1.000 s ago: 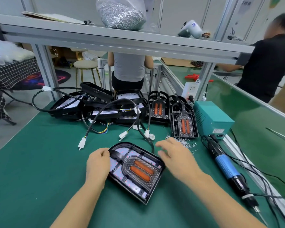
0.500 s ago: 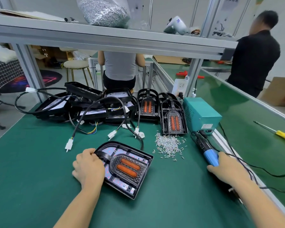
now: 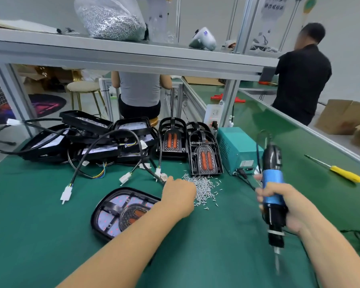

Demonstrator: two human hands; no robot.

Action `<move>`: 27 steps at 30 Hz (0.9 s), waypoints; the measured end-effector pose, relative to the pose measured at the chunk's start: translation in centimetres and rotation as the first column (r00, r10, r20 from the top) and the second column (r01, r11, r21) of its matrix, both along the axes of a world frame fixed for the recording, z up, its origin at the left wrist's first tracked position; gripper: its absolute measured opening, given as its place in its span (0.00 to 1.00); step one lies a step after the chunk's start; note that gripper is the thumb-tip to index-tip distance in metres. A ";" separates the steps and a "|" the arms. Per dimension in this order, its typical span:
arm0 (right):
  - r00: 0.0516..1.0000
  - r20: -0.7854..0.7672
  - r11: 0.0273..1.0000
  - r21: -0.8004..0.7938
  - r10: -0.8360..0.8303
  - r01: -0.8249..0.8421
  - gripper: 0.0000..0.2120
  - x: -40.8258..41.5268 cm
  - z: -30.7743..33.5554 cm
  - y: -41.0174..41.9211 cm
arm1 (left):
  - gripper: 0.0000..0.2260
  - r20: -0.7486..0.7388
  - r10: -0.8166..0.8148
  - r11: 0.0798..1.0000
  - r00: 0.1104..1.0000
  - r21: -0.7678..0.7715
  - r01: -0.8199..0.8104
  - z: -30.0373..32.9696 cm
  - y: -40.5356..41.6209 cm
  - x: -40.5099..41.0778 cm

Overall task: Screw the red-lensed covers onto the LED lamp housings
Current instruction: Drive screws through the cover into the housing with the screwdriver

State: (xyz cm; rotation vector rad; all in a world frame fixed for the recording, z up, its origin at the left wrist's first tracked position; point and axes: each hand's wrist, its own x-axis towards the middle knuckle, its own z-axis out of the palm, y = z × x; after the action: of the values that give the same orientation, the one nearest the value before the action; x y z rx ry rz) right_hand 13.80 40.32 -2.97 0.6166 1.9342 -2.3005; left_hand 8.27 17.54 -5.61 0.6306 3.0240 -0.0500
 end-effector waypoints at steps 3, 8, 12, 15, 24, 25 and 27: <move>0.992 -0.125 0.980 -0.196 0.014 -0.038 0.23 0.3 1.7 -0.5 | 0.14 0.013 0.011 0.999 1.000 -0.050 -0.010 -0.7 0.9 -0.5; 0.961 -0.277 0.970 -0.235 -0.012 -0.056 0.21 0.7 3.3 -2.0 | 0.16 -0.039 -0.010 1.000 0.999 -0.024 0.009 -1.8 1.3 -0.7; 0.925 -0.376 0.977 -0.214 -0.061 -0.023 0.16 0.7 3.8 -3.1 | 0.09 0.010 -0.055 0.996 0.998 -0.075 0.055 -1.7 1.9 -0.4; 0.888 -0.437 0.965 -0.259 -0.144 0.029 0.14 0.6 4.1 -3.8 | 0.09 0.087 -0.107 0.981 0.990 -0.155 0.119 -1.6 2.4 -0.2; 0.836 -0.500 0.951 -0.299 -0.227 0.080 0.13 0.9 4.8 -4.7 | 0.12 0.137 -0.091 0.979 0.986 -0.167 0.114 -1.1 2.3 -0.3; 0.832 -0.504 0.950 -0.301 -0.231 0.082 0.13 1.0 4.8 -4.8 | 0.12 0.146 -0.093 0.977 0.985 -0.177 0.119 -1.2 2.3 -0.3; 0.823 -0.511 0.945 -0.317 -0.246 0.086 0.12 1.2 4.7 -4.9 | 0.09 0.158 -0.084 0.980 0.984 -0.165 0.110 -1.2 2.2 -0.1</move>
State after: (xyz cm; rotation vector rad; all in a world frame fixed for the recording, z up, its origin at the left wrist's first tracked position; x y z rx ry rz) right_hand 14.97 35.38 1.78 0.0967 1.7180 -3.0557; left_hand 8.19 19.70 -6.82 0.7292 2.8040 -0.2551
